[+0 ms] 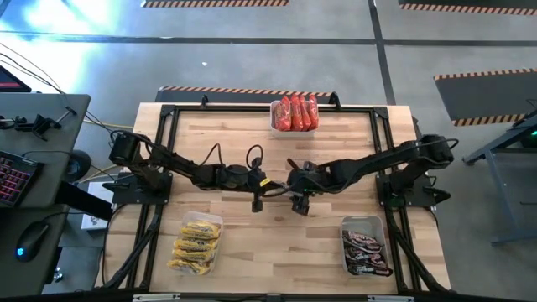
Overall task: Sort Maruchan noodles
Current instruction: Put the black noodle pack into the gray bin
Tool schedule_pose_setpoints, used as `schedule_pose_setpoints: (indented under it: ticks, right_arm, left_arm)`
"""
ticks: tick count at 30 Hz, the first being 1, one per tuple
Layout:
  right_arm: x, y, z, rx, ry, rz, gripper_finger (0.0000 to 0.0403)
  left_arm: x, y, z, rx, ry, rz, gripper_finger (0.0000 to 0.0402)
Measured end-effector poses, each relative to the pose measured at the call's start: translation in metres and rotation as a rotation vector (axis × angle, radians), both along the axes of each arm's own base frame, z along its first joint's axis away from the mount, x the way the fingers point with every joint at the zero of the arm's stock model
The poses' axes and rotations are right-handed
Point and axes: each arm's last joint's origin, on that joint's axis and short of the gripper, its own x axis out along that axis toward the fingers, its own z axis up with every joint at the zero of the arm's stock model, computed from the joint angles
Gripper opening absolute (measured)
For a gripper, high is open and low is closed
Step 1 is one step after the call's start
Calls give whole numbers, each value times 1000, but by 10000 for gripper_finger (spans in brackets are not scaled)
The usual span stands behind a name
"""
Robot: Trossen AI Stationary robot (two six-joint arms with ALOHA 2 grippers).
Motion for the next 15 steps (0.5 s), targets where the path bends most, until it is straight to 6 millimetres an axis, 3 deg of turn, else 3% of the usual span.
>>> schedule_pose_setpoints:
  ticks: [7,15]
  right_arm:
    - [6,-1,-6,47,-11,-40,249]
    - [7,-1,-8,45,-4,-43,152]
  left_arm:
    - [0,0,0,-1,-1,1,0]
    - [0,0,0,-1,-1,1,0]
